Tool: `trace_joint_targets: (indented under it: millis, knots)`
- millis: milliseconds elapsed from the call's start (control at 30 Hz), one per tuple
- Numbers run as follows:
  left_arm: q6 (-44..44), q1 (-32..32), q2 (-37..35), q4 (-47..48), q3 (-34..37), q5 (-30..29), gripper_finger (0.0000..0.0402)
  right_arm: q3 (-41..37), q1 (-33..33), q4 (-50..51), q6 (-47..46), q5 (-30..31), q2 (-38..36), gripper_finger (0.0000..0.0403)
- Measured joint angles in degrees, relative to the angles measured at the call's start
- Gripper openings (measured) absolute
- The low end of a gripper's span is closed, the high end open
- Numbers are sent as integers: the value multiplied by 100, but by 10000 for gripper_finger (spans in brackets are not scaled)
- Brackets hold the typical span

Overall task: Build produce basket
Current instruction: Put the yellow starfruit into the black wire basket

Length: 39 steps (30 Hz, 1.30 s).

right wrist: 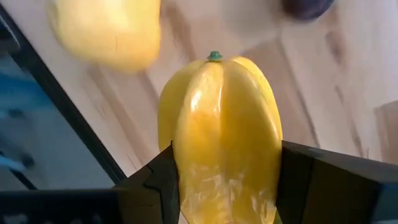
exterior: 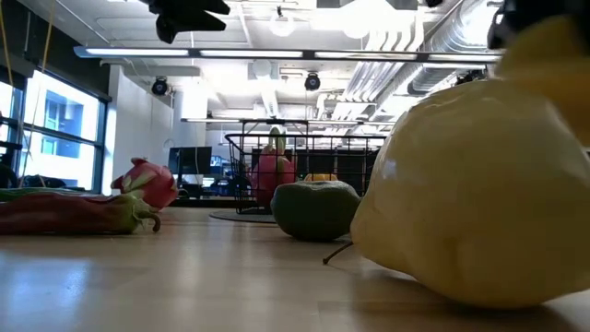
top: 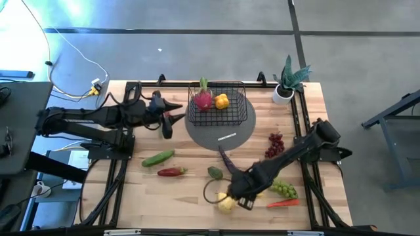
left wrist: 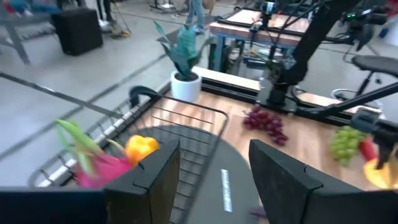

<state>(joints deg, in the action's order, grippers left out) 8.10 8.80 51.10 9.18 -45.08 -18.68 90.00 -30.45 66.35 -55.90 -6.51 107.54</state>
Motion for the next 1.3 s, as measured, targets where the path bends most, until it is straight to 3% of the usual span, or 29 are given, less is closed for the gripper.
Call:
trace_joint_targets:
  millis: [167, 367, 500, 667, 1000, 1300]
  knots:
    - [-350, 260, -51, -1, 0, 3, 181, 0, 272, -224, -474, 412, -281, 158]
    - [-384, 477, -47, 6, 0, 5, 181, 0, 657, -642, -710, 1376, -685, 158]
    - [-383, 616, -47, 6, 0, 5, 181, 0, 990, -852, -659, 2290, -903, 158]
    - [-384, 842, -47, 6, 0, 5, 181, 4, 1528, -1183, -103, 2848, -1015, 158]
    - [-274, 1434, -23, 6, -1, 4, 181, 4, 2918, -1793, 2076, 3023, -1018, 158]
    - [33, 1885, -23, 6, -2, 3, 181, 4, 4284, -1966, 3913, 2059, -1017, 158]
